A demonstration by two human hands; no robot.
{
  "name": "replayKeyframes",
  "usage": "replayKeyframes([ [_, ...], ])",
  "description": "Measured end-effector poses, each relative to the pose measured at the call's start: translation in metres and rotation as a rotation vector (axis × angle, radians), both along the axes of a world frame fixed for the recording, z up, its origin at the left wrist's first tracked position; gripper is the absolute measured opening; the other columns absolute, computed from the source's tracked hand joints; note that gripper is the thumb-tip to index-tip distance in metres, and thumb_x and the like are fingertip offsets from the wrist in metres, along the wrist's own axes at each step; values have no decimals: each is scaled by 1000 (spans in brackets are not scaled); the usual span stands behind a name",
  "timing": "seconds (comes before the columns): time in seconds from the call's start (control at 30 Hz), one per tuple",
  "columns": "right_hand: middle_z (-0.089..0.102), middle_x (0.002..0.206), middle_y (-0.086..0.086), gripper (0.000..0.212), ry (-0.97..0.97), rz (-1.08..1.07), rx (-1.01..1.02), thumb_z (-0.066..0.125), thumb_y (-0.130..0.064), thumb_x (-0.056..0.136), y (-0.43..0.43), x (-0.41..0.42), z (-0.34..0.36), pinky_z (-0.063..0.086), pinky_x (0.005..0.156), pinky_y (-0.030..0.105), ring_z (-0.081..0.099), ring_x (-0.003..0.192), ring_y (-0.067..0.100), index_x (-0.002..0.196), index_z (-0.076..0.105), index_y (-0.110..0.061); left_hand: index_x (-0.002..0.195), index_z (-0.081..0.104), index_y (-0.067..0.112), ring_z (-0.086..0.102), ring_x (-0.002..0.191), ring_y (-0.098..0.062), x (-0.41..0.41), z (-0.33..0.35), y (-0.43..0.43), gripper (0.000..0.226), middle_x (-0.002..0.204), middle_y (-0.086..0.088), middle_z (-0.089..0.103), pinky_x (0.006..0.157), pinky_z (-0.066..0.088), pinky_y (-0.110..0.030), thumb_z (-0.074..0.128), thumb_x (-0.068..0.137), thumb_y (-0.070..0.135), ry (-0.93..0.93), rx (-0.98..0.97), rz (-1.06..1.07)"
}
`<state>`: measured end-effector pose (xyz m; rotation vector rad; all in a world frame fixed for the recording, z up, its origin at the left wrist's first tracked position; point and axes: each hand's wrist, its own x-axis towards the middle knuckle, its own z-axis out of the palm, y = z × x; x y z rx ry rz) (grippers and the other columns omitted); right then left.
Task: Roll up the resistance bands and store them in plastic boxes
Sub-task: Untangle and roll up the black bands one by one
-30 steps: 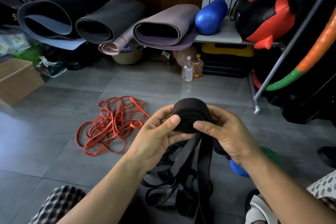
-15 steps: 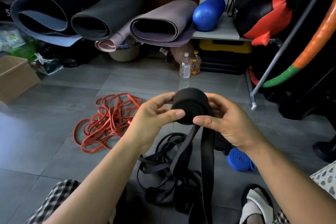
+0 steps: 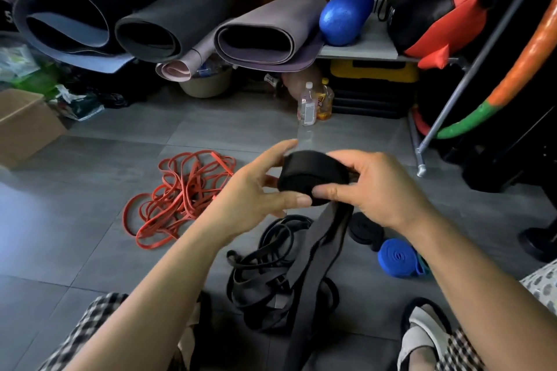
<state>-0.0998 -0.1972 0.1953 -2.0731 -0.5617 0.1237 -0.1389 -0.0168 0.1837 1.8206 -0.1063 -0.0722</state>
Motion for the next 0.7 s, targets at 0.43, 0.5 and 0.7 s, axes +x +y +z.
replayKeyframes([
  [0.43, 73, 88, -7, 35, 339, 47, 586, 76, -16, 61, 9, -8, -20, 49, 74, 13, 67, 89, 6, 94, 67, -17, 91, 57, 9, 68, 80, -18, -6, -5, -9, 31, 89, -7, 67, 67, 56, -29, 71, 62, 7, 52, -658, 193],
  [0.5, 73, 91, -6, 35, 350, 44, 648, 77, -18, 60, 11, -9, -20, 49, 75, 14, 67, 91, 7, 94, 68, -20, 91, 55, 7, 68, 81, -19, -9, -8, -17, 30, 85, -6, 70, 70, 58, -31, 73, 68, 2, 83, -786, 198],
  [0.7, 73, 91, -11, 30, 236, 53, 387, 71, -20, 66, -1, -3, -9, 50, 78, 16, 67, 90, 3, 95, 65, -25, 105, 60, 16, 68, 92, -15, -4, 2, 2, 46, 107, -4, 67, 81, 55, -29, 71, 60, 17, 181, -354, 85],
])
